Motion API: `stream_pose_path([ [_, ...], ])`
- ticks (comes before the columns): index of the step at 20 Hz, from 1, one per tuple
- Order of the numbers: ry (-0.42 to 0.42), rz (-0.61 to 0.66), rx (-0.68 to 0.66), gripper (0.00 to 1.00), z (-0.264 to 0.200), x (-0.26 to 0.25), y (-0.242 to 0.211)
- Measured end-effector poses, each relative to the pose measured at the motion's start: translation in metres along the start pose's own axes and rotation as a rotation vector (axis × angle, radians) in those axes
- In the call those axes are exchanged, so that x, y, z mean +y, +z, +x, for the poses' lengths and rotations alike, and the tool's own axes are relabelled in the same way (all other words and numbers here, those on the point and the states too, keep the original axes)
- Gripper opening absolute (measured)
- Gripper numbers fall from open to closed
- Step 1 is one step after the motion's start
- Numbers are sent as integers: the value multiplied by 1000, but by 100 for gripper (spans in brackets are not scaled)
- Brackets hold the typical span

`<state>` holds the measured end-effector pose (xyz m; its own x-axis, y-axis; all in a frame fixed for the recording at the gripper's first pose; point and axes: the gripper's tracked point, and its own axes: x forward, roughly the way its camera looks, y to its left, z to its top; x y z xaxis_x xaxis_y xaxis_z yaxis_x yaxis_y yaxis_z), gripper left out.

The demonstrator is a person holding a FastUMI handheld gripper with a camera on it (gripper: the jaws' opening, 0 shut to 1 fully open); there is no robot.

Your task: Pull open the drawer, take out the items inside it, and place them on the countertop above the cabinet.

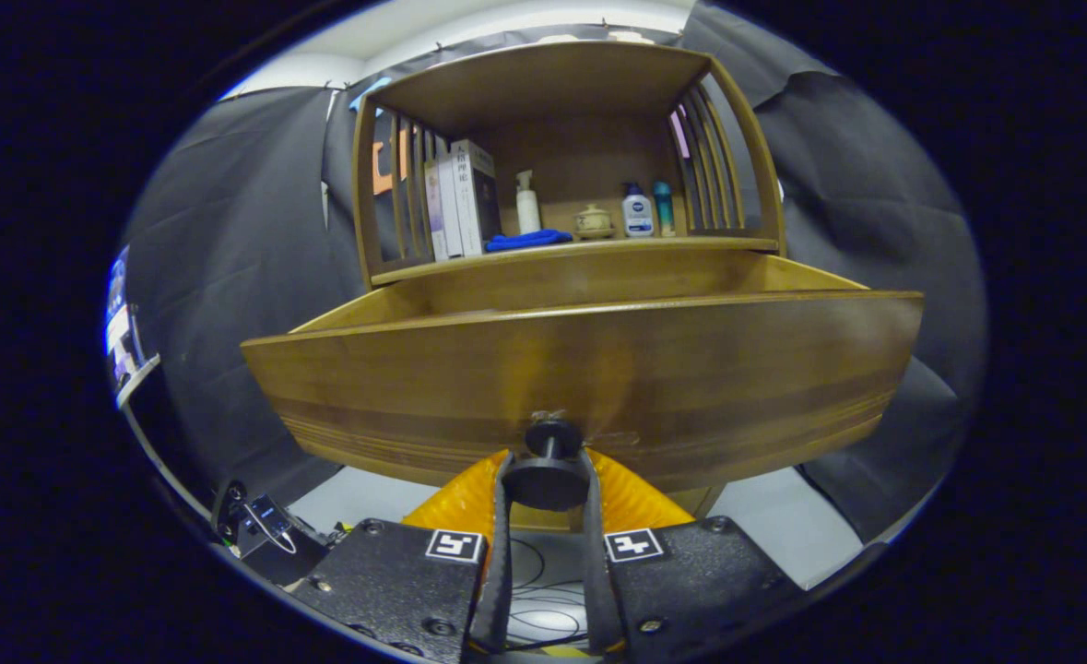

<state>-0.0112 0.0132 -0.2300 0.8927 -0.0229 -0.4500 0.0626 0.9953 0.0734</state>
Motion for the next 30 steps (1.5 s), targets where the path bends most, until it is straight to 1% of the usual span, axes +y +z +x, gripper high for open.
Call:
stream_pose_path([
  [2, -7, -23, 28, 45, -8, -2, 1],
  [3, 4, -35, 32, 51, -15, 0, 6],
  [4, 25, -40, 36, 54, -21, 4, 11],
  [7, 92, -19, 66, 91, -49, 17, 34],
  [8, 102, -14, 74, 95, -55, 19, 43],
  [11, 122, -13, 111, 94, -68, 23, 68],
  [12, 115, -6, 135, 94, -70, 23, 74],
  [14, 142, 11, 180, 94, -72, 33, 86],
  [16, 198, 41, 195, 93, -71, 48, 101],
  [18, 208, 55, 217, 93, -64, 51, 111],
  [21, 155, 37, 249, 93, -42, 44, 127],
  [26, 23, 52, 420, 93, 1, 21, 125],
  [30, 4, 90, 566, 93, 34, 15, 115],
])
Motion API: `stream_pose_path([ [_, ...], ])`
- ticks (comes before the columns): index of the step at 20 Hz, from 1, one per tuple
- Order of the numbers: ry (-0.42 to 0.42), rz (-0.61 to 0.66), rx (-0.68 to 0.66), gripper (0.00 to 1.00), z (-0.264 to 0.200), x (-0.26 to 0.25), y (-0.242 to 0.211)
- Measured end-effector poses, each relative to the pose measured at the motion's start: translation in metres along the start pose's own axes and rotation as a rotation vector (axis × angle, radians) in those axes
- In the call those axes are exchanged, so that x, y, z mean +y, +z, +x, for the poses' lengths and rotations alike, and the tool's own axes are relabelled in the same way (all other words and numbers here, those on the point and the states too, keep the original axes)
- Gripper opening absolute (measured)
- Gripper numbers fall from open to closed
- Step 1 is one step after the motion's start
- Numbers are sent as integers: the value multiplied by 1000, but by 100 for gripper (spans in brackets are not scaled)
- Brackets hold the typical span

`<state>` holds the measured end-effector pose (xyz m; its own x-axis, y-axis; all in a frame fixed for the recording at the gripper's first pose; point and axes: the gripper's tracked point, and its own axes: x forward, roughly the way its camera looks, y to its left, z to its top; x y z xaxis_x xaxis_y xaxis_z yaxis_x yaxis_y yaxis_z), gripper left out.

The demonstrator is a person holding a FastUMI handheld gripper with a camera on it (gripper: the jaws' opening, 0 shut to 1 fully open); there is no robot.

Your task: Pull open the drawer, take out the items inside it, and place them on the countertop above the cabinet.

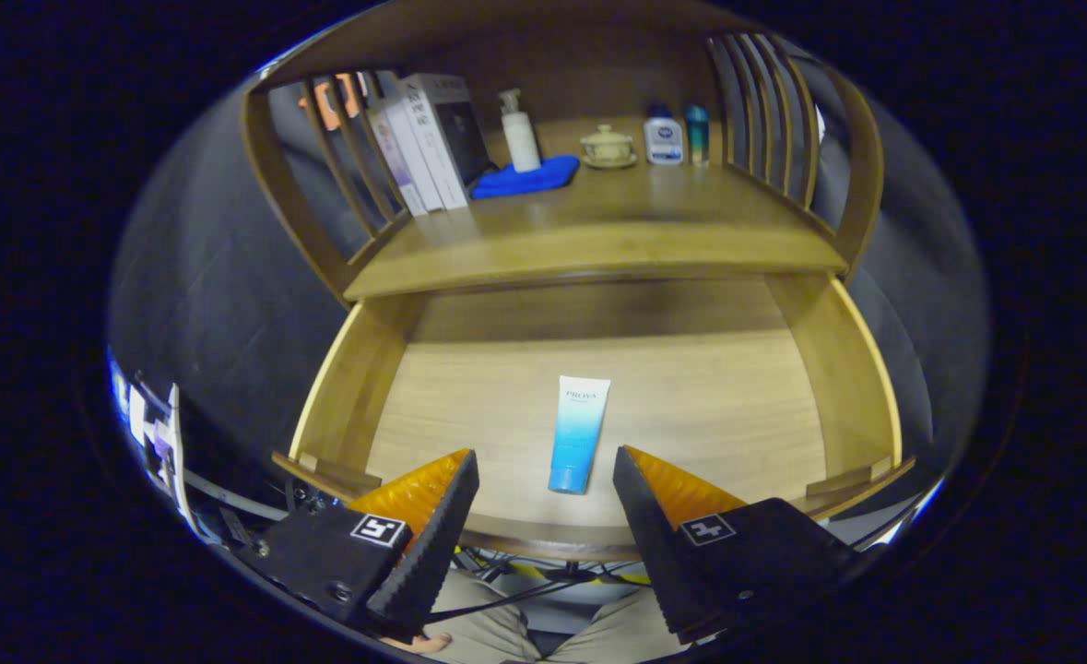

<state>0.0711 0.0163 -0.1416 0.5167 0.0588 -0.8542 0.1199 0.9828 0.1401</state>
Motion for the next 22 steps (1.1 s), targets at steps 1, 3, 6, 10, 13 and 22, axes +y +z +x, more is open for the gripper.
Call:
stream_pose_path([
  [1, -12, -3, 31, 93, 7, -2, 1],
  [3, -48, -6, 91, 93, 19, -7, 1],
  [6, -77, 1, 176, 93, 38, -10, -1],
  [10, -108, 57, 300, 92, 69, -15, -9],
  [13, -135, 76, 349, 89, 82, -19, -11],
  [22, -237, 40, 437, 75, 101, -27, -17],
])
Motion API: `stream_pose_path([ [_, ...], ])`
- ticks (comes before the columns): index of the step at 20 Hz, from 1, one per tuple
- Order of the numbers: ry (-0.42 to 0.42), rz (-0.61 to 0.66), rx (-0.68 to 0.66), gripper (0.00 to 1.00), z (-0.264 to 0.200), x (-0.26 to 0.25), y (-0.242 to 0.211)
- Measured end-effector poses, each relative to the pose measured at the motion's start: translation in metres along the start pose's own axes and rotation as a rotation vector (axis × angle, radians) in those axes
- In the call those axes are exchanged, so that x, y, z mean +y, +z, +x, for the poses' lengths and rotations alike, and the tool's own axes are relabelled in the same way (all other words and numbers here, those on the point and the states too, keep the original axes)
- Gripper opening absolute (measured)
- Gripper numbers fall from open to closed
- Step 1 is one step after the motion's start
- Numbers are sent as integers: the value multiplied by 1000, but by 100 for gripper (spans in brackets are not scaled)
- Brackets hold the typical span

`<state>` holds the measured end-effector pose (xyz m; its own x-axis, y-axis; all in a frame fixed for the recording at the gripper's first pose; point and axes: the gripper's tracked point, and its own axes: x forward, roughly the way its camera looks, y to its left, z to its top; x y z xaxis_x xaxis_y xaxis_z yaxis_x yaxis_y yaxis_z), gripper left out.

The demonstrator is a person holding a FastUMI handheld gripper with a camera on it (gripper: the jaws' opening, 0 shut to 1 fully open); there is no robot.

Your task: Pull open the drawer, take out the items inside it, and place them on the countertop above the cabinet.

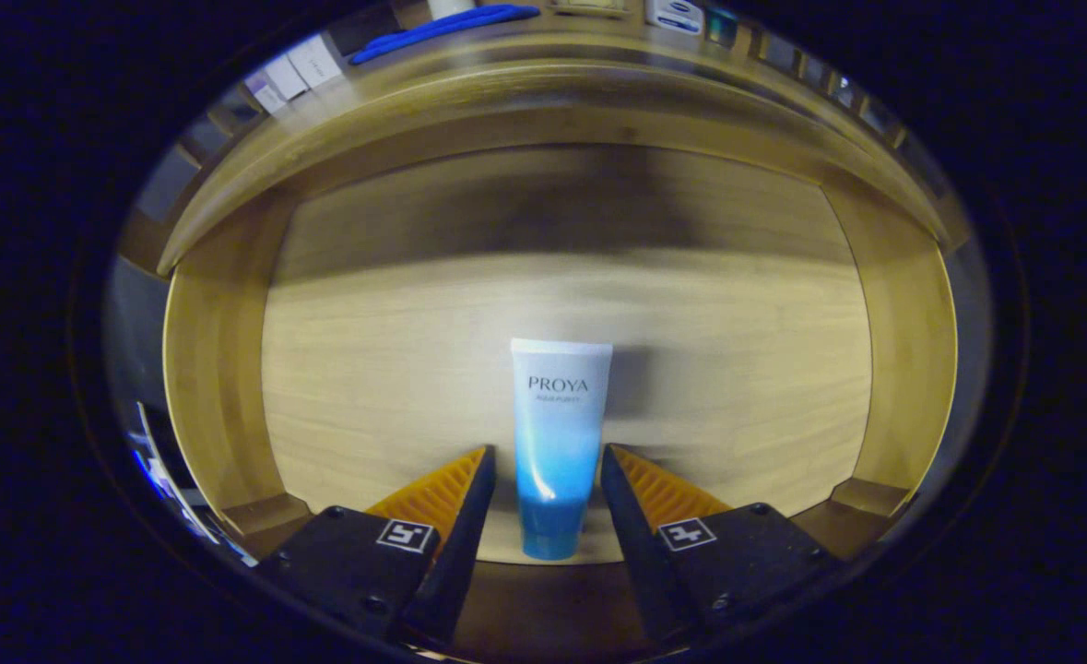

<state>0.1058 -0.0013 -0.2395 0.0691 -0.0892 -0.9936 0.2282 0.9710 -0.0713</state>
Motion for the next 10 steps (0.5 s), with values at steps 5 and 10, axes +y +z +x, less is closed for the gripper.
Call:
stream_pose_path([
  [5, -14, -25, -21, 54, 1, -4, 2],
  [10, 39, -22, -72, 43, -6, -2, 7],
])
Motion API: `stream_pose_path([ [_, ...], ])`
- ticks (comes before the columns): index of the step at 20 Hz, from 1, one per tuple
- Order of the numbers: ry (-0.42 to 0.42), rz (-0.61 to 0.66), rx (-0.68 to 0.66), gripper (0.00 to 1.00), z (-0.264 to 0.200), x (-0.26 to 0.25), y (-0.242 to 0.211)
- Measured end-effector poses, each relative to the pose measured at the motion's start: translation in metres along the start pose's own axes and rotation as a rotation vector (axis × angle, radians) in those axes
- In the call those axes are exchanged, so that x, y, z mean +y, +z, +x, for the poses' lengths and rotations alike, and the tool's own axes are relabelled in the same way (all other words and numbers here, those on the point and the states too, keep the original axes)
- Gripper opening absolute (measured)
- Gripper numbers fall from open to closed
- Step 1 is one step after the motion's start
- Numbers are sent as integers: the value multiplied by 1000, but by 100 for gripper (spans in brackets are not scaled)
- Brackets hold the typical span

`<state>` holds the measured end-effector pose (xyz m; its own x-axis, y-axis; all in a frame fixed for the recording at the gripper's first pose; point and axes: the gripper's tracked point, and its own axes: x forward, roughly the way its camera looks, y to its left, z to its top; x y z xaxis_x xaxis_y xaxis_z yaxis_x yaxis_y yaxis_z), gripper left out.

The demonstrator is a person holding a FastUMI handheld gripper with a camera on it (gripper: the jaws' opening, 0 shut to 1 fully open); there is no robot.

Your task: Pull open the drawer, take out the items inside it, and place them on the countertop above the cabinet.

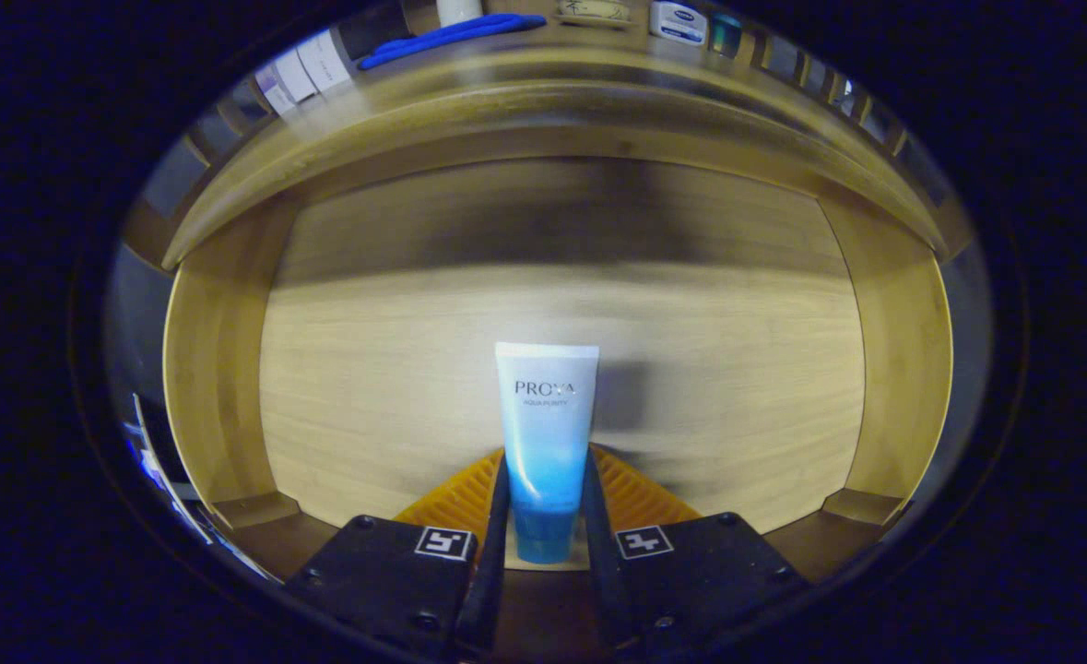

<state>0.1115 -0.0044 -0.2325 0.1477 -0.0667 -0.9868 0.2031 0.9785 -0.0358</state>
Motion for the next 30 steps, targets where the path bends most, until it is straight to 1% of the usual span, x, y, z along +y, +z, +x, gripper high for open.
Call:
stream_pose_path([
  [3, 13, -20, -54, 42, -22, 6, 9],
  [6, 54, -10, -73, 41, -53, 3, 15],
  [11, 70, -5, -147, 41, -104, -4, 39],
  [15, 73, -5, -193, 41, -132, -6, 64],
  [19, 69, 3, -238, 41, -156, -4, 100],
  [24, 59, -1, -256, 41, -165, 12, 150],
  [28, 48, 6, -237, 41, -156, 25, 179],
  [30, 25, -3, -234, 41, -149, 28, 192],
])
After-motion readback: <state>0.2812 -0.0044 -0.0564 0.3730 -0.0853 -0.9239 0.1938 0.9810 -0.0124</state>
